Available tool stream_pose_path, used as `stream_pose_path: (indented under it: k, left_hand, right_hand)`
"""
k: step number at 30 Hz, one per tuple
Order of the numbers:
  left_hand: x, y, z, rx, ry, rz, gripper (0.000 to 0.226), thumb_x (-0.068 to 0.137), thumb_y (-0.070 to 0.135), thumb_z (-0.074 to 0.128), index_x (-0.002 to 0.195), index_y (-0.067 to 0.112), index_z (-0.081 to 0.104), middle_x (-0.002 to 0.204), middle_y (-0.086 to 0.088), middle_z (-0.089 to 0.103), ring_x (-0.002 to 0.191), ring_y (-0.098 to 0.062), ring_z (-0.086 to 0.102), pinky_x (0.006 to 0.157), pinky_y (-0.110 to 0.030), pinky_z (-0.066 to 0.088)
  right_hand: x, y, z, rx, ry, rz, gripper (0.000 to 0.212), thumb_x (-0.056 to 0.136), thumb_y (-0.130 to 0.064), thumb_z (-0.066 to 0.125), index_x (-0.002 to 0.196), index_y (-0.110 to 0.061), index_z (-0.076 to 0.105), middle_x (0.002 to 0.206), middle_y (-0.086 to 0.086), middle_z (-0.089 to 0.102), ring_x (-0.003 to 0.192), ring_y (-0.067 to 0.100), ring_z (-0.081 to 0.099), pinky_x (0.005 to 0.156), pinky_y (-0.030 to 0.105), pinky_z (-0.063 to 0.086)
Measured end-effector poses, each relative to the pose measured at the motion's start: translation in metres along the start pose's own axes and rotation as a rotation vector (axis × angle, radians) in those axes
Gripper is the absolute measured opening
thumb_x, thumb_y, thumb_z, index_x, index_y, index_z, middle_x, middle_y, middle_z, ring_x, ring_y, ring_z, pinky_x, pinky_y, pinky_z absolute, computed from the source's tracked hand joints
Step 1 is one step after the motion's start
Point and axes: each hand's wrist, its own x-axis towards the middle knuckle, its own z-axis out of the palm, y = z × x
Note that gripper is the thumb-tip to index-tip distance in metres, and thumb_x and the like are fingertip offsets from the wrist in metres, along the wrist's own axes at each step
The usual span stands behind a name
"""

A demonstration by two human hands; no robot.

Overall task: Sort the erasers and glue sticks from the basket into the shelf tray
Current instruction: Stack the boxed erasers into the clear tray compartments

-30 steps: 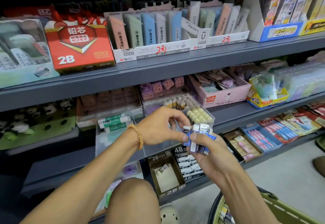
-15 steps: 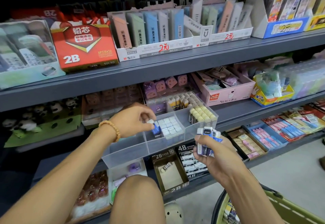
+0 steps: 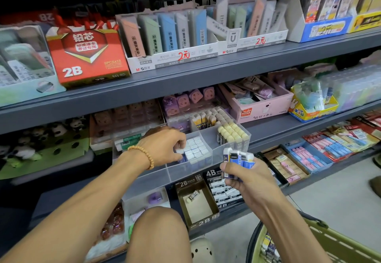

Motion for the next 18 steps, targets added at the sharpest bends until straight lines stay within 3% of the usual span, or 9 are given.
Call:
stream_pose_path:
  k: [4,9,13,18]
  left_hand:
    - [-0.002,0.001,-0.005,-0.064,0.009,-0.036,0.020,0.077,0.035,0.077,0.086,0.031,0.059,0.084,0.014,0.060,0.078,-0.008,0.055,0.071,-0.027,0.047]
    - [-0.001,0.031,-0.015,-0.655,0.178,-0.015,0.004,0.084,0.024,0.074,0.080,0.022,0.072,0.071,0.010,0.067,0.059,0.002,0.054,0.060,-0.016,0.045]
    - [0.000,0.054,-0.019,-0.912,0.026,0.027,0.010,0.081,0.017,0.076,0.090,0.018,0.074,0.076,-0.003,0.071,0.064,-0.010,0.062,0.050,-0.018,0.047]
    - [0.005,0.055,-0.022,-1.068,-0.073,0.006,0.014,0.083,0.000,0.071,0.095,0.007,0.072,0.076,-0.008,0.069,0.057,-0.010,0.065,0.058,-0.019,0.055]
  right_hand:
    - [0.002,-0.001,0.000,-0.065,-0.017,-0.031,0.027,0.076,0.008,0.077,0.097,-0.004,0.064,0.069,0.005,0.066,0.060,0.015,0.062,0.053,0.024,0.052]
    - [0.003,-0.007,0.006,-0.214,-0.028,-0.124,0.031,0.074,0.003,0.082,0.097,-0.010,0.066,0.072,0.002,0.069,0.063,0.012,0.065,0.057,0.023,0.054]
    - [0.004,-0.013,0.014,-0.262,-0.074,-0.199,0.033,0.074,0.005,0.082,0.100,-0.005,0.065,0.073,0.008,0.066,0.062,0.013,0.063,0.056,0.025,0.056]
    - [0.007,-0.018,0.010,-0.246,-0.077,-0.246,0.035,0.073,0.003,0.082,0.103,-0.006,0.065,0.072,0.002,0.070,0.065,0.011,0.066,0.057,0.024,0.056]
